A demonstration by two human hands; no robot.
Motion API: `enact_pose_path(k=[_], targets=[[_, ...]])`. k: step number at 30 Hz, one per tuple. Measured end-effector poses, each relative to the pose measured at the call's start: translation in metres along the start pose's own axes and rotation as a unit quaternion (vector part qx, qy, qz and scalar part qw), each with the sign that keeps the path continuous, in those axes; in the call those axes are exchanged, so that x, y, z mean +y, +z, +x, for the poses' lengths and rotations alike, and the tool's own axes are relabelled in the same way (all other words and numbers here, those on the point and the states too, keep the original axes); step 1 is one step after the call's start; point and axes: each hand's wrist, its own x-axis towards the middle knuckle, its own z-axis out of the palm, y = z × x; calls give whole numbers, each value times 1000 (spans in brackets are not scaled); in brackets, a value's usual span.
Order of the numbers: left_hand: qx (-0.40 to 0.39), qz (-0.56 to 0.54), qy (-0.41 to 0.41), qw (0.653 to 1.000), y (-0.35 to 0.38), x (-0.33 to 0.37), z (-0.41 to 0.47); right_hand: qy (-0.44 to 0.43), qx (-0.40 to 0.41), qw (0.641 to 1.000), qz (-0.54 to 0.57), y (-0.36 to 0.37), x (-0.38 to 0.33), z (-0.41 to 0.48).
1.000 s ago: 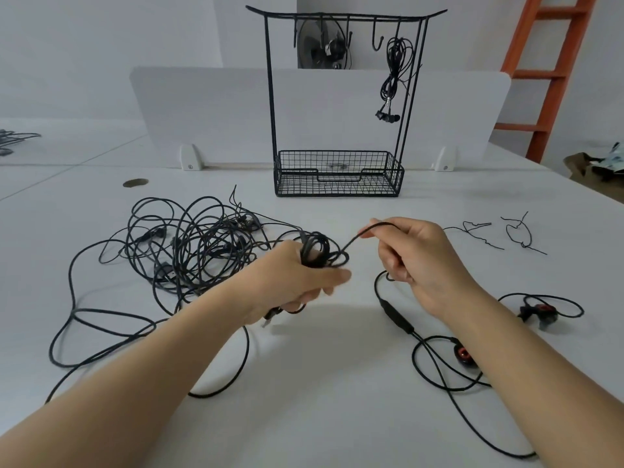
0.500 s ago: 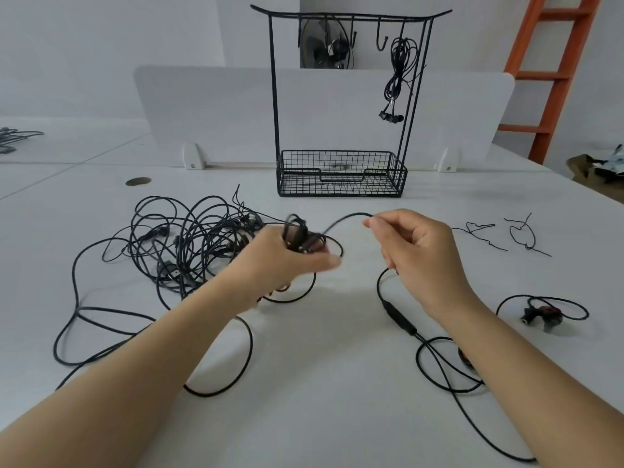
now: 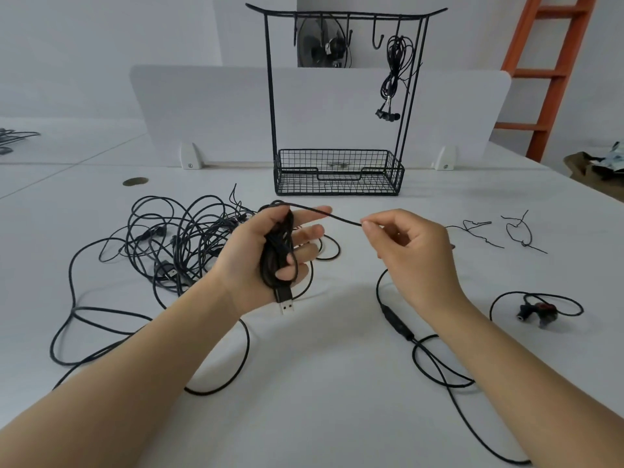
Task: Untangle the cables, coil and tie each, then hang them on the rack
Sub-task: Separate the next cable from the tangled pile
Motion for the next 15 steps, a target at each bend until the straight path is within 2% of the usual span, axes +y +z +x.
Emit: enact_pose_path(k=[5, 10, 11, 13, 15], targets=[[-2, -65, 41, 997, 2, 0, 0, -15, -31, 999, -38, 6, 2, -3], [134, -94, 63, 984, -2, -1, 6, -49, -181, 971, -148, 10, 1, -11], [151, -102, 71, 981, -4, 0, 7, -56, -192, 964, -176, 10, 1, -11], [162, -112, 78, 977, -6, 4, 8, -86, -147, 955, -243, 9, 3, -9], [156, -100, 85, 979, -7, 7, 8, -94, -62, 951, -289, 3, 7, -3]])
